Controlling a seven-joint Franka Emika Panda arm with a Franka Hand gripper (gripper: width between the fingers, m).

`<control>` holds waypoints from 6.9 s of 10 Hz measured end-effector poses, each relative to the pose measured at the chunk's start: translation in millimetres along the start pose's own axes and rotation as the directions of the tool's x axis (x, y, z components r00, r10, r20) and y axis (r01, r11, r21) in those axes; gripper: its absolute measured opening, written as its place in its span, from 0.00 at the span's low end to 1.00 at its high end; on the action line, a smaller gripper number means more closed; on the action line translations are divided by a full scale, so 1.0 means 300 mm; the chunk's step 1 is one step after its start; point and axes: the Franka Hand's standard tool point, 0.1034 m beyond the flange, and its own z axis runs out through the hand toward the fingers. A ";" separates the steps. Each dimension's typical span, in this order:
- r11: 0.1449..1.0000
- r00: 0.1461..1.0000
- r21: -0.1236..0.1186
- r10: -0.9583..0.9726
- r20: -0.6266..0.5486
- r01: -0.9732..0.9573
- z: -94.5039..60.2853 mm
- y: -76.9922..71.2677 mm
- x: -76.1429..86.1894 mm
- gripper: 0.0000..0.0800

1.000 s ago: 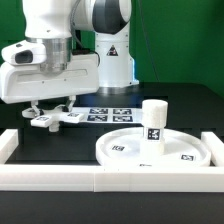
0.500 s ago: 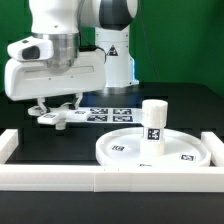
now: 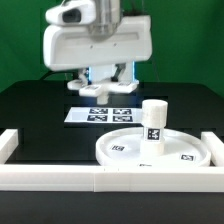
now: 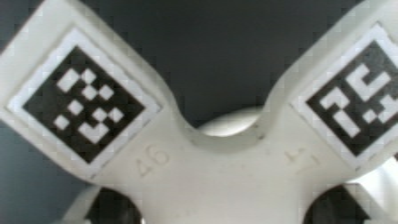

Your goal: Assemble round table

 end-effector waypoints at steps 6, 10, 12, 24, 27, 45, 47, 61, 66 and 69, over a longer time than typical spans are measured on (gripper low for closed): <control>1.000 1.000 0.023 0.020 0.016 -0.020 -0.103 0.010 0.209 0.55; 1.000 1.000 0.017 -0.015 0.004 0.015 -0.120 -0.057 0.278 0.55; 0.998 0.998 0.011 -0.058 -0.003 0.058 -0.104 -0.121 0.349 0.55; 0.997 0.997 0.005 -0.081 0.008 0.081 -0.046 -0.143 0.322 0.55; 0.997 0.996 -0.008 -0.083 -0.016 0.083 -0.046 -0.149 0.335 0.55; 0.997 0.996 -0.019 -0.080 -0.027 0.079 0.017 -0.166 0.313 0.55; 0.997 0.996 -0.026 -0.080 -0.039 0.079 0.016 -0.163 0.319 0.55; 0.564 0.559 0.081 0.826 -0.074 -0.822 0.020 -0.166 0.327 0.55; 0.180 0.176 0.131 0.984 -0.039 -0.975 0.020 -0.165 0.334 0.55; -0.015 -0.015 0.143 1.000 0.001 -0.990 0.021 -0.164 0.333 0.55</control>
Offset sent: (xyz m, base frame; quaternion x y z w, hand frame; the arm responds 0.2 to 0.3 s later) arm 0.0750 0.0284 0.0101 0.0364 -0.0262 0.0398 0.9982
